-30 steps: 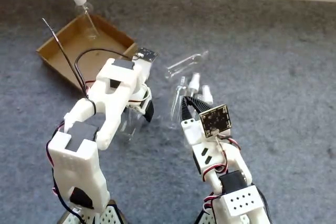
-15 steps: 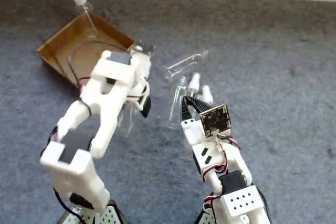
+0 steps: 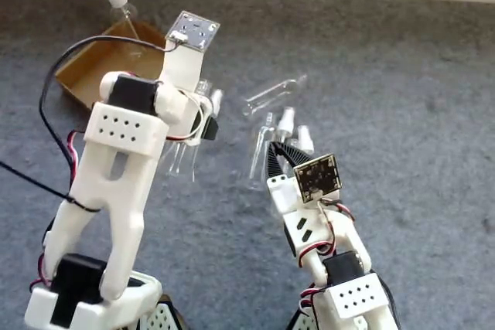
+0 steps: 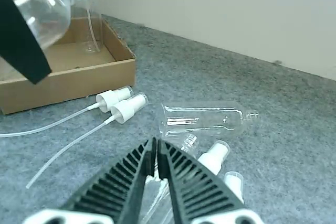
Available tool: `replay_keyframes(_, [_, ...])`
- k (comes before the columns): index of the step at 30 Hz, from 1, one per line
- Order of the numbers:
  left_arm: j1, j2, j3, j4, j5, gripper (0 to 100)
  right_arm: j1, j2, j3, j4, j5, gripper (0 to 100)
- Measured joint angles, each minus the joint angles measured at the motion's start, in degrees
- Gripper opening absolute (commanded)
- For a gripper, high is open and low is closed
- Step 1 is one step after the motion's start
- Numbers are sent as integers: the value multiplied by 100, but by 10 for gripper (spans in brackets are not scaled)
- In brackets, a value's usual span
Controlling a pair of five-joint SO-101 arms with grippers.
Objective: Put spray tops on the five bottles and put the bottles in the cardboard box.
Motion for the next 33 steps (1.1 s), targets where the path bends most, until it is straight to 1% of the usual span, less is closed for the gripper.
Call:
replay_keyframes(4, [0, -325, 26, 9, 0, 108, 18, 0, 0, 0, 0, 5])
replay_keyframes(8, [0, -941, 404, 9, 0, 111, 70, 0, 0, 0, 0, 9])
replay_keyframes(12, [0, -1662, 1073, -149, 0, 110, 448, 0, 0, 0, 0, 10])
replay_keyframes(14, [0, -2022, 1477, -492, 0, 109, 730, 0, 0, 70, 0, 10])
replay_keyframes(16, [0, -2365, 1987, -967, 0, 109, 835, 0, 0, 431, 0, 10])
replay_keyframes(19, [35, -2813, 2822, -1776, 0, 109, 818, 9, -220, 1407, 0, 11])
replay_keyframes(21, [211, -3068, 3393, -2303, 0, 109, 862, 0, -624, 2057, 0, 12])
replay_keyframes(26, [668, -3516, 4536, -3490, 0, 109, 853, 123, -1618, 3042, 0, 86])
replay_keyframes(29, [853, -3727, 5055, -4035, 0, 108, 879, 615, -2286, 3437, 0, 96])
replay_keyframes(33, [985, -4053, 5512, -4369, 0, 108, 897, 1741, -3174, 3754, 0, 96])
